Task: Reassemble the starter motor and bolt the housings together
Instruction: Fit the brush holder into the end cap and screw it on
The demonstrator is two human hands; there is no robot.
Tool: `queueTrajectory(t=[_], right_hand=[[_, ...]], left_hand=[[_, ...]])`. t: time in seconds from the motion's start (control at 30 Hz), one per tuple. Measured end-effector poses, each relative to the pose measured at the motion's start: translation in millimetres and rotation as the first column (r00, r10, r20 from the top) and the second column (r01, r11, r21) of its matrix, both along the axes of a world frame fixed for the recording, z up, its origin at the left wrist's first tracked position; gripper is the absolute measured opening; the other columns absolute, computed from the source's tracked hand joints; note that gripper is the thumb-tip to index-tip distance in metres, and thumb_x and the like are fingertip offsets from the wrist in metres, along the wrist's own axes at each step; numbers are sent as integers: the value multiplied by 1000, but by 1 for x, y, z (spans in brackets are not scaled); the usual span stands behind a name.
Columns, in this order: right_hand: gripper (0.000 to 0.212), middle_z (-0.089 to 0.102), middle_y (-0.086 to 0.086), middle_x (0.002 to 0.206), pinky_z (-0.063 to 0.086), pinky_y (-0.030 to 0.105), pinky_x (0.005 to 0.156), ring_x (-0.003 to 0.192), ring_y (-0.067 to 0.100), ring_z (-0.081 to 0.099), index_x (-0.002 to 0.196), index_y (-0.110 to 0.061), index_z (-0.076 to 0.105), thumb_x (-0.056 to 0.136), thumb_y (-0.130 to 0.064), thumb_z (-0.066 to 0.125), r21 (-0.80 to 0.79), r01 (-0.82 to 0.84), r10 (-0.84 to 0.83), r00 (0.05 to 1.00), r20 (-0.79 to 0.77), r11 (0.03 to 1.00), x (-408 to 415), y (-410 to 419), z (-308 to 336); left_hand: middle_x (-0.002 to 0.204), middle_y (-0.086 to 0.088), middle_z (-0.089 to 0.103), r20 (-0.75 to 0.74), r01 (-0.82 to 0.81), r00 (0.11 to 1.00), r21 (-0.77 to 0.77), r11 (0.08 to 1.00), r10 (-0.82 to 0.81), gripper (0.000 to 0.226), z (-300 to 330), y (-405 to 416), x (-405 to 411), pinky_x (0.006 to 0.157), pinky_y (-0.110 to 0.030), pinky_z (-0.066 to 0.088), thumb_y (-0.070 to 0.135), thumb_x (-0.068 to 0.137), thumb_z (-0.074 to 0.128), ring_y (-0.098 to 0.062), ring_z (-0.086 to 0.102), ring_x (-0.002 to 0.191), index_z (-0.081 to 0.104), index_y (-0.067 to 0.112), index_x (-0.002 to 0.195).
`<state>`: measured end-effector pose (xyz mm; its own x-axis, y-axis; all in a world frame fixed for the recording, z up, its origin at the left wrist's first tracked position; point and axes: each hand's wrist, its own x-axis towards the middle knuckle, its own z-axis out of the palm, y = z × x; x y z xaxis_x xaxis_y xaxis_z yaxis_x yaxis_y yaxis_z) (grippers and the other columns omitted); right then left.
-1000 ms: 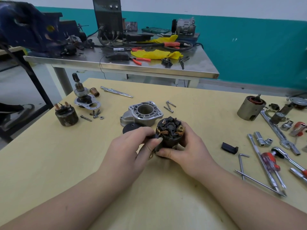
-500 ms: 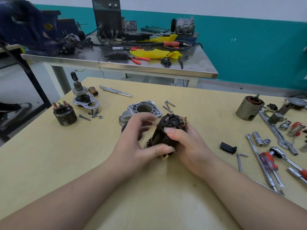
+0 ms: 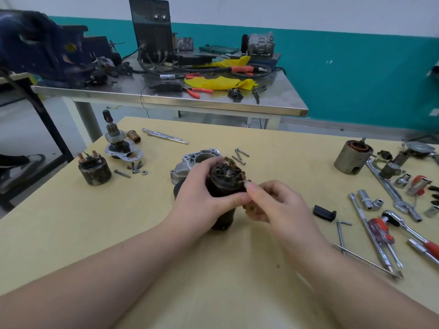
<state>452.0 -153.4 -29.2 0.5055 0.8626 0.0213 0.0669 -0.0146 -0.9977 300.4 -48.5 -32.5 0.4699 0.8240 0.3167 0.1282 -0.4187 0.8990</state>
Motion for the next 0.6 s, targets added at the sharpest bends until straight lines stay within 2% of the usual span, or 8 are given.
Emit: queueTrajectory(t=[0.03,0.1,0.17,0.27,0.37,0.43,0.5,0.6], right_hand=[[41,77,2,82,63,47,84,77,16,74,85,-20,77,82,-61,82,2,-32,32,998,-48,999,-3,-3,-2],[41,77,7,85,62,43,84,80,20,75,85,-16,79,88,-57,77,20,-84,86,990,-113,996,-6,-7,-5],[46,76,15,96,60,42,83,86,23,74,91,-10,78,93,-55,69,44,-110,115,985,-129,993,-5,-7,-7],[52,78,17,104,60,42,80,89,28,74,104,-11,78,96,-57,54,36,-154,158,971,-180,987,-2,-4,-7],[52,74,17,97,57,39,73,81,25,69,105,0,71,98,-50,56,83,-168,181,966,-185,982,3,-1,-7],[55,67,14,87,54,33,68,76,21,64,97,5,66,97,-50,61,143,-164,188,967,-173,976,3,-2,-9],[56,64,10,80,52,28,64,72,19,61,85,0,66,88,-57,67,177,-158,185,971,-152,971,3,-2,-10],[39,62,0,71,52,29,64,67,16,58,73,-22,68,85,-58,73,185,-182,203,974,-101,966,-1,1,-12]], left_hand=[[125,23,64,-31,-27,999,33,999,28,77,3,0,2,94,-2,45,76,51,89,18,58,116,57,56,119],[121,22,64,-52,-34,998,65,997,37,67,5,-3,3,91,-1,44,76,54,88,17,59,115,56,61,112],[118,23,72,0,8,1000,33,999,-8,66,1,-8,2,90,-4,46,69,59,94,10,66,113,57,63,113],[119,28,74,42,68,997,1,998,-68,73,-5,-12,2,91,-5,47,64,62,97,6,69,113,53,63,121],[122,27,73,42,104,994,5,995,-104,78,-6,-9,4,97,-12,50,66,62,96,2,69,118,52,60,126],[123,26,73,52,113,992,7,994,-113,80,-8,-8,4,99,-15,51,70,61,95,2,69,119,51,63,126],[124,25,73,63,117,991,25,993,-118,83,-9,-8,3,99,-12,49,72,60,95,0,69,120,50,63,130],[121,17,76,90,105,990,35,994,-108,88,-13,-7,0,97,-13,49,61,57,99,-5,71,117,58,45,133]])
